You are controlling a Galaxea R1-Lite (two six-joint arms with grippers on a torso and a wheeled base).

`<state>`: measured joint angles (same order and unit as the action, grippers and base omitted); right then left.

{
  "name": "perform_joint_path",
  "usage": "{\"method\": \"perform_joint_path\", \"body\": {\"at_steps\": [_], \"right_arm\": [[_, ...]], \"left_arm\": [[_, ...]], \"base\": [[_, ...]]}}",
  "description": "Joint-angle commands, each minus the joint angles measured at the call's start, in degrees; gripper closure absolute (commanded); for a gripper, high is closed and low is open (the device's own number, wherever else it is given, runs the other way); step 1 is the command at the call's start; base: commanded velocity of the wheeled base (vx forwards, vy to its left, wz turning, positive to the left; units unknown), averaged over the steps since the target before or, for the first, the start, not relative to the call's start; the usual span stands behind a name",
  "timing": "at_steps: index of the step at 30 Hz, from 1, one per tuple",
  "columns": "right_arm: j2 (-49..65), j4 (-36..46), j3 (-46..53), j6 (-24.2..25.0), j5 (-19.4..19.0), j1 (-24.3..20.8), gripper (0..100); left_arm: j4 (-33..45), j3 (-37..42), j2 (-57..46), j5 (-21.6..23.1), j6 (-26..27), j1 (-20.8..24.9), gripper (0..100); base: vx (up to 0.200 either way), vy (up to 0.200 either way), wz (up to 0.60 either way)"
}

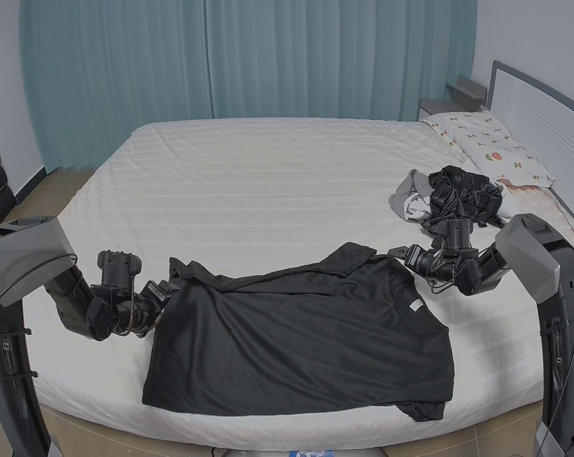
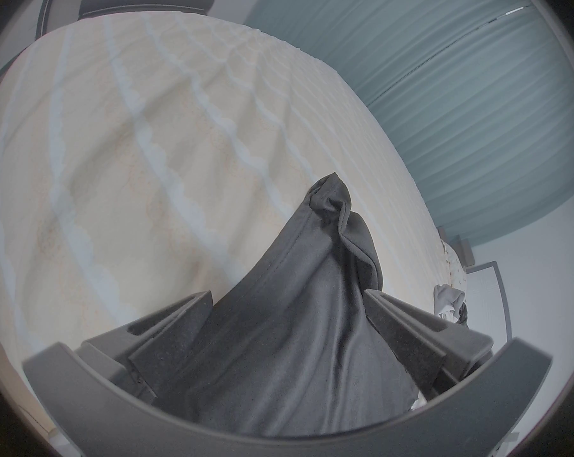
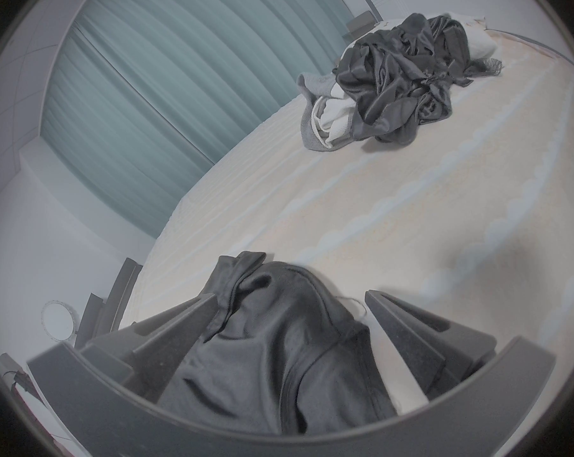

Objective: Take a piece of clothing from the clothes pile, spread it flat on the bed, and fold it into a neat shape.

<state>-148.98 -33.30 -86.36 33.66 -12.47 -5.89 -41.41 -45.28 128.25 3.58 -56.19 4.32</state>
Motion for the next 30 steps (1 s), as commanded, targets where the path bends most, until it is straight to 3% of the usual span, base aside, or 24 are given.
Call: {"method": "perform_joint_path", "body": {"at_steps": [1, 2, 3, 8, 13, 30], "right_arm": [[-5.35, 2.46, -5.75, 0.09, 0.17, -0.26, 0], [-5.71, 2.46, -6.28, 0.09, 0.17, -0.26, 0], [-5.88, 2.46, -6.72, 0.36, 0.17, -0.26, 100], [-5.27, 1.84, -6.72, 1.23, -0.01, 0.53, 100], [-2.54, 1.66, -6.28, 7.56, -0.27, 3.52, 100], [-1.14, -3.7, -3.64, 7.83, 0.08, 8.7, 100]], "left_arm": [[-0.51, 1.86, -0.45, 0.11, -0.33, -0.1, 0], [-0.51, 1.86, -0.45, 0.11, -0.33, -0.01, 0], [-0.51, 1.86, -0.54, 0.11, -0.33, -0.01, 0], [-0.51, 2.82, -0.72, 0.02, 0.02, -0.01, 0], [-0.51, 4.76, -1.51, -0.07, 1.78, 0.08, 0], [-0.42, 5.37, -0.89, -0.07, 2.66, 0.08, 0]], "base": [[0.0, 0.0, 0.0], [0.0, 0.0, 0.0], [0.0, 0.0, 0.0], [0.0, 0.0, 0.0], [0.0, 0.0, 0.0], [0.0, 0.0, 0.0]]}}
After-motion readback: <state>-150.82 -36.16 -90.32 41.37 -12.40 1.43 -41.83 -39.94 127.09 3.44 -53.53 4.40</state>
